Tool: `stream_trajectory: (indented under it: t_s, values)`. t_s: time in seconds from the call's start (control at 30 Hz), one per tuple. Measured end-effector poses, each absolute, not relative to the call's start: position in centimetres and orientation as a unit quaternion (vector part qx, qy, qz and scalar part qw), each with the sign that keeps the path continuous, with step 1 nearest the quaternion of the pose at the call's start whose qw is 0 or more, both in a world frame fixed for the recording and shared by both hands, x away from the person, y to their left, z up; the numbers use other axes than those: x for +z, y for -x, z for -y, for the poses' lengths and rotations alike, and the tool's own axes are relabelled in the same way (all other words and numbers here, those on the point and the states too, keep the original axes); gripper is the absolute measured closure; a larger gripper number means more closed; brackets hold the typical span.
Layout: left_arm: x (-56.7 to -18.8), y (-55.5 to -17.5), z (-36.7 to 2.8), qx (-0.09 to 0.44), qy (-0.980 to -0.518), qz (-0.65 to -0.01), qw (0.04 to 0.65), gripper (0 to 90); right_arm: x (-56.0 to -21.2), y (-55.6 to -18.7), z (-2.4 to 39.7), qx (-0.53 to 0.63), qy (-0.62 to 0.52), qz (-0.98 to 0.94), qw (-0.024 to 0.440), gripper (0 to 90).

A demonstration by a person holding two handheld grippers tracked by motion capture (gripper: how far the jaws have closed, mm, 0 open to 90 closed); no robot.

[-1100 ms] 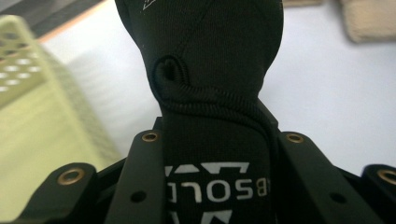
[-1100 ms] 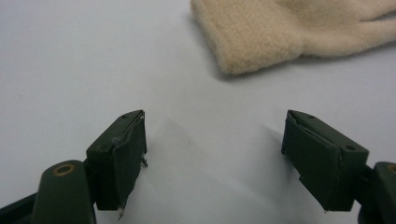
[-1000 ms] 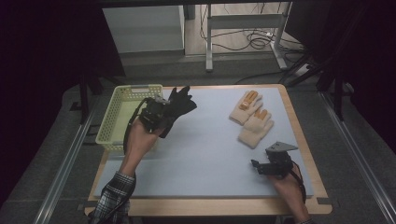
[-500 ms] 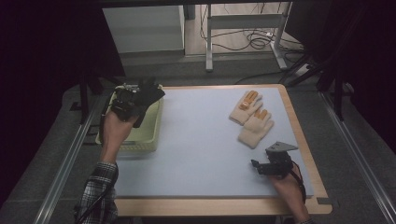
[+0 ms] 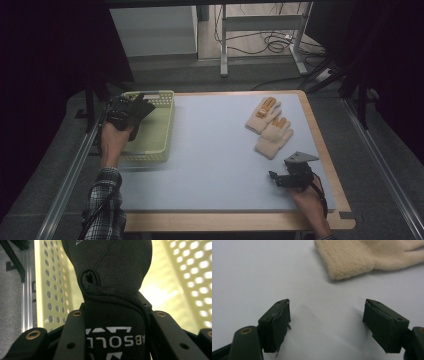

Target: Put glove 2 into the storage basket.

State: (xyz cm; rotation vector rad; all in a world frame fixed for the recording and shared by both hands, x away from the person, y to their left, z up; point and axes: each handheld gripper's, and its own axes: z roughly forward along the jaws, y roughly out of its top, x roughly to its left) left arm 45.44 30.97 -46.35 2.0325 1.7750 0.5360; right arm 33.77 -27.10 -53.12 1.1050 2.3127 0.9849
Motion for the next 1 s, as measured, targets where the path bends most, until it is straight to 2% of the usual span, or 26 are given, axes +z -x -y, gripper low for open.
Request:
stream_trajectory:
  t_s: [0.43,0.47,0.63,0.7,0.8,1.0]
  values:
    - [-49.5,-47.4,-31.4,0.166,-0.732,-0.645,0.144,59.5,-53.1,-33.8,27.1,0.352,-0.394,-0.826,0.197,21.8]
    - [-49.8,-47.6,-31.4,0.162,-0.733,-0.647,0.137,57.2,-53.1,-33.8,27.1,0.352,-0.395,-0.826,0.196,21.8]
    - [-50.3,-47.9,-31.3,0.151,-0.741,-0.644,0.114,21.9,-53.1,-33.8,27.1,0.352,-0.394,-0.826,0.196,21.8]
    - [-50.1,-47.8,-31.2,0.147,-0.740,-0.646,0.115,11.4,-53.1,-33.8,27.1,0.352,-0.395,-0.826,0.196,21.8]
    - [-49.6,-47.5,-31.2,0.144,-0.739,-0.646,0.122,6.4,-53.1,-33.8,27.1,0.352,-0.394,-0.826,0.197,21.8]
    - [-48.1,-46.3,-31.8,0.126,-0.737,-0.641,0.172,3.3,-53.1,-33.8,27.1,0.352,-0.395,-0.826,0.197,21.8]
